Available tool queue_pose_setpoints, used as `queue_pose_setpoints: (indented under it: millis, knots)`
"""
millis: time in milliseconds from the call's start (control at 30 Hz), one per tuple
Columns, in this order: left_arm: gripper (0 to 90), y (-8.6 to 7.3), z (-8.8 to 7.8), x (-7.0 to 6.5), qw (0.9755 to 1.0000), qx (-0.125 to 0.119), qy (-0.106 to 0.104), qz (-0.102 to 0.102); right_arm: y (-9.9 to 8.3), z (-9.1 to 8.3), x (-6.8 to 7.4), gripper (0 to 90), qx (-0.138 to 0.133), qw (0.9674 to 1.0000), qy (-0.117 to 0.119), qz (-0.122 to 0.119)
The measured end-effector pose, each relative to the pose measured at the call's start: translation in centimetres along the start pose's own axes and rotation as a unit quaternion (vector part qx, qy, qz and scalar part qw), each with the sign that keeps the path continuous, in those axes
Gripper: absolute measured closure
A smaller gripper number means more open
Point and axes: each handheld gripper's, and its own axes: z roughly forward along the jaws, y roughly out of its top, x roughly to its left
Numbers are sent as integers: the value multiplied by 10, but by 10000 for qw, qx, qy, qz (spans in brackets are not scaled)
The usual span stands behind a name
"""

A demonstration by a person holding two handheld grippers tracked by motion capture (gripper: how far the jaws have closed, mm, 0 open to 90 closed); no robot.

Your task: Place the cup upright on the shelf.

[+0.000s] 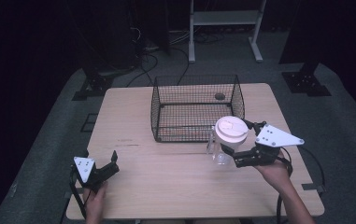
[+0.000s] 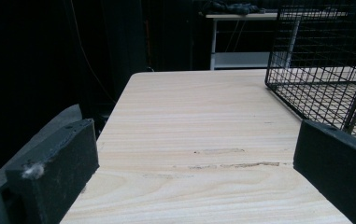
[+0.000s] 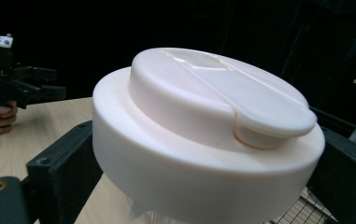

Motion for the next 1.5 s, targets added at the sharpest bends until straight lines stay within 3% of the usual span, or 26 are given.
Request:
queue_pose_setpoints:
  millis: [433,800,1500]
  knots:
    - [0,0,0,2,10000,-2,5,-59,27,16,-9,47,-76,9999,-96,-122]
    - [0,0,0,1,10000,-6,-7,-70,49,36,-20,47,-121,9992,-317,-222]
    - [0,0,0,2,9999,-13,-18,-112,72,75,-37,47,-148,9976,-602,-312]
